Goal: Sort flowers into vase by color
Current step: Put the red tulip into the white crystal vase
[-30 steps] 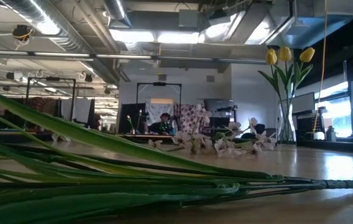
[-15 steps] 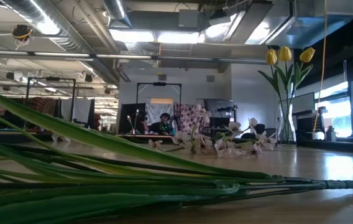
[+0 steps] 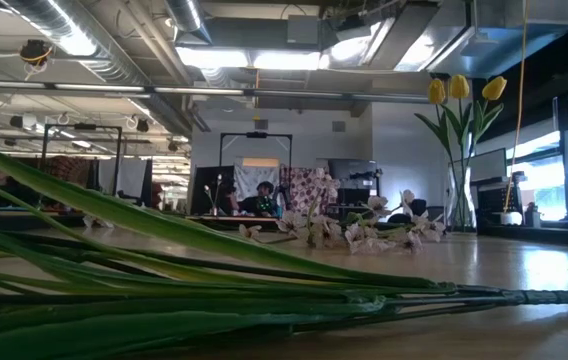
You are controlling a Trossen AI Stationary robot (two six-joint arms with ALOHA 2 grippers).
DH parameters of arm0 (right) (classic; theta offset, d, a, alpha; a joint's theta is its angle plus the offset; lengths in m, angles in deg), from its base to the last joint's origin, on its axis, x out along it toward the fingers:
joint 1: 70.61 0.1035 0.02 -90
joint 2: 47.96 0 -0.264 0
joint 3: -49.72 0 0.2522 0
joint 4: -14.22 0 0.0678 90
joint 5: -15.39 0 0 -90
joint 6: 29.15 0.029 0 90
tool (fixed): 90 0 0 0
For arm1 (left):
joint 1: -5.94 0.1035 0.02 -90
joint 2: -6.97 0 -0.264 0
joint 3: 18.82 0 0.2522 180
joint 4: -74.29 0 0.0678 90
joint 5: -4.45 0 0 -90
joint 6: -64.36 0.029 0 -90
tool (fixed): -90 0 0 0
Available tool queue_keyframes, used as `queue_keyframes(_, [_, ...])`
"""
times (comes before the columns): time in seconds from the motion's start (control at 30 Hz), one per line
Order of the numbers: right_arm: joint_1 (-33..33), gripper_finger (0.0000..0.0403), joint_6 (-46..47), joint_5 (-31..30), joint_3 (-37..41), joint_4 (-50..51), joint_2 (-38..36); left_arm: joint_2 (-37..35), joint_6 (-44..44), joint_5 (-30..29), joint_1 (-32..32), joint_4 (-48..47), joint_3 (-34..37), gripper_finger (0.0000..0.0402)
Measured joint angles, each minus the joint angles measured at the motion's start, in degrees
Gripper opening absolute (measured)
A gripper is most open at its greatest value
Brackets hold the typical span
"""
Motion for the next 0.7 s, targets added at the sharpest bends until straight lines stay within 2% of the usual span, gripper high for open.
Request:
queue_keyframes(0.17, [8.66, 0.0002, -1.19, 0.12, 5.87, 0.00, -6.54, 0.42, -0.33, 0.30, -3.06, 1.98, 0.00, 0.0147])
queue_keyframes(0.27, [11.16, 0.0002, -3.12, 3.13, 8.56, 0.03, -9.38, 0.44, -0.47, -0.54, -4.36, 1.89, 0.00, 0.0147])
queue_keyframes(0.47, [11.41, 0.0001, -5.05, 11.64, 10.53, -0.77, -10.66, 0.42, -4.17, -3.30, -4.80, 3.15, 0.00, 0.0147])
queue_keyframes(0.7, [11.39, 0.0001, -8.21, 19.15, 10.65, -3.32, -10.88, 1.71, -1.70, -3.04, -4.35, 3.27, 0.00, 0.0147])
